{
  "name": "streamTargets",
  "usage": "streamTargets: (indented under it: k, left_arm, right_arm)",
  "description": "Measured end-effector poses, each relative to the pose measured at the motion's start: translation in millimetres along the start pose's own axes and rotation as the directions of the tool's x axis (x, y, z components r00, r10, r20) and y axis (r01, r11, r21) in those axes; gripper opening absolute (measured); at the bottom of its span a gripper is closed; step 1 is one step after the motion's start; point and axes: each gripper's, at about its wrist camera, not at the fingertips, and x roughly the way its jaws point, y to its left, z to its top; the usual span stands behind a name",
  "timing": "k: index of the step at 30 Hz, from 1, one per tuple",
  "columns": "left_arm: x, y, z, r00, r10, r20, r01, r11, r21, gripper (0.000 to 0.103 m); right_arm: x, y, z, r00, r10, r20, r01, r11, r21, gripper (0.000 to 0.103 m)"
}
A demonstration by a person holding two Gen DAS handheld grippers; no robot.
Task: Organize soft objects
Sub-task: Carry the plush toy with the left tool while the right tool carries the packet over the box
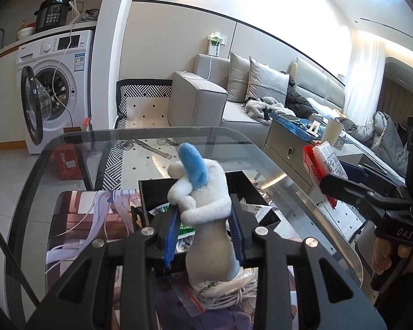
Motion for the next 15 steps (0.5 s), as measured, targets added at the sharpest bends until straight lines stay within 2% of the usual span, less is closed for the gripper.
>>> streamTargets:
  k: [12, 15]
  left_arm:
    - [25.6, 2.9, 2.4, 1.000, 0.012, -0.024, -0.012, 1.000, -0.009, 0.031]
    - [31.0, 1.5, 1.4, 0.999, 0.050, -0.016, -0.050, 0.999, 0.014, 0.031]
  right_arm:
    - [43.3, -2.6, -0.9, 0.999, -0.011, -0.041, 0.011, 1.000, -0.005, 0.058]
    - [52.8, -2.4, -1.7, 0.999, -0.019, -0.051, 0.018, 1.000, -0.010, 0.058]
